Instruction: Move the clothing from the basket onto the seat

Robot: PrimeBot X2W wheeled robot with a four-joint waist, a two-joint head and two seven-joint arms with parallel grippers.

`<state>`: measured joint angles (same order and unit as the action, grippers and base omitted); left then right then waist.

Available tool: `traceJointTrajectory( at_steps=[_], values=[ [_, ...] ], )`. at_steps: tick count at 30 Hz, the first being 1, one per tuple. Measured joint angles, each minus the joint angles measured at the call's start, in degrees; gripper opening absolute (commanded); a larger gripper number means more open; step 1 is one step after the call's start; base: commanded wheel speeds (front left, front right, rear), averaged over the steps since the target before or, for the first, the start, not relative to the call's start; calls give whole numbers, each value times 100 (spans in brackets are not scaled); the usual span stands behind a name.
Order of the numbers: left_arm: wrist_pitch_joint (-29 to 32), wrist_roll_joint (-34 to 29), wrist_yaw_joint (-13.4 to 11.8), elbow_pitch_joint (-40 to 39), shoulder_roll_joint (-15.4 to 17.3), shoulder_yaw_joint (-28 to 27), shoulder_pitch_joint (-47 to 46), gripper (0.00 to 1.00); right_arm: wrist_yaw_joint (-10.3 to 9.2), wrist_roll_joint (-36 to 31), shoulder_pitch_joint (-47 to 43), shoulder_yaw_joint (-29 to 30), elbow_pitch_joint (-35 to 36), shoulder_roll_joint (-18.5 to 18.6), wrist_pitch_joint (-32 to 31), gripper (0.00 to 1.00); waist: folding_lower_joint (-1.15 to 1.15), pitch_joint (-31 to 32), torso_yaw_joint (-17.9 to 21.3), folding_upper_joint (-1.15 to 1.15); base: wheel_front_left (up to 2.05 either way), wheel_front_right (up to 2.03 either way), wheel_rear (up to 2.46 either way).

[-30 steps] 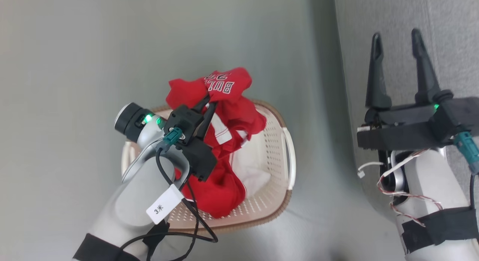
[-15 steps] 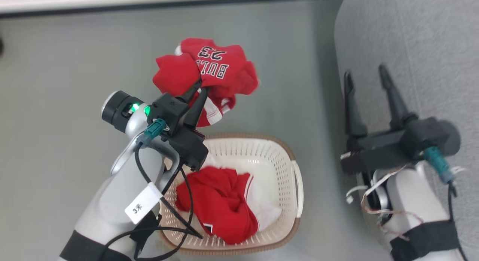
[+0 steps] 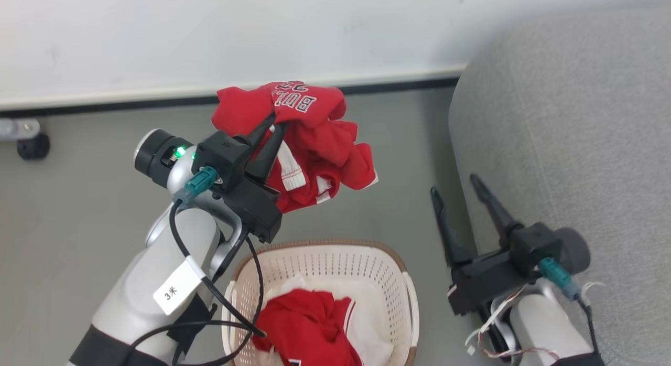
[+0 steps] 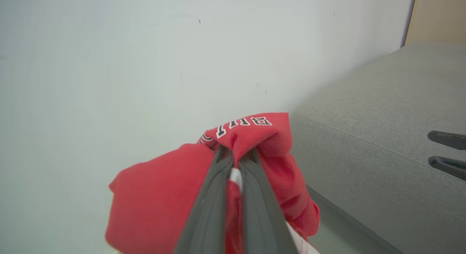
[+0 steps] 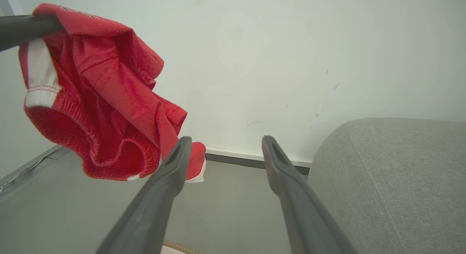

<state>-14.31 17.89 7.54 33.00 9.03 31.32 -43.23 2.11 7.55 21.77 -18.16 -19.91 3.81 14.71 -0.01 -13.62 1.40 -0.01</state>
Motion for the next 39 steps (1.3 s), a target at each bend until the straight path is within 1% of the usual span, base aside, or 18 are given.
traceJointTrajectory(
  at_steps=[2, 5, 9, 14, 20, 28, 34, 36, 39],
  values=[
    [0, 34, 0, -2, 4, 48, 1, 0, 29, 0, -31, -48, -46, -1, 0, 100, 0, 80, 3, 0, 0, 0, 0],
    [0, 86, 0, -18, 19, 185, 10, 0, 145, 4, -85, -210, -160, -5, 0, 100, 0, 322, 9, 0, 0, 0, 0],
    [0, 309, 0, -18, -16, 368, 31, 0, 230, 4, -160, -333, -353, -11, 0, 100, 0, 646, 0, 0, 0, 0, 0],
    [0, 501, 1, -121, -79, 508, 177, 0, 302, 3, -203, -444, -533, -9, 0, 100, 0, 1038, -45, 0, 0, 0, 0],
    [70, 633, 1, -469, -40, 654, 387, 0, 359, -10, -186, -568, -756, -1, 0, 100, 0, 1407, -129, 0, 0, 0, 0],
    [255, 724, 1, -876, -19, 778, 537, 0, 443, -10, 29, -746, -1032, 2, 0, 100, 1, 1622, -322, 0, 0, 0, 0],
    [375, 761, 1, -1173, 0, 824, 639, 0, 460, 4, 171, -1000, -1223, -2, 0, 100, 1, 1682, -448, 1, 0, 0, 0],
    [414, 770, 0, -1263, -2, 858, 656, 0, 495, 13, 240, -1038, -1322, -7, 0, 100, 1, 1693, -478, 1, 0, 0, 0],
    [463, 777, 1, -1439, -13, 899, 705, 0, 495, 48, 340, -1144, -1514, -4, 0, 100, 1, 1698, -533, 1, 0, 0, 0]
  ],
)
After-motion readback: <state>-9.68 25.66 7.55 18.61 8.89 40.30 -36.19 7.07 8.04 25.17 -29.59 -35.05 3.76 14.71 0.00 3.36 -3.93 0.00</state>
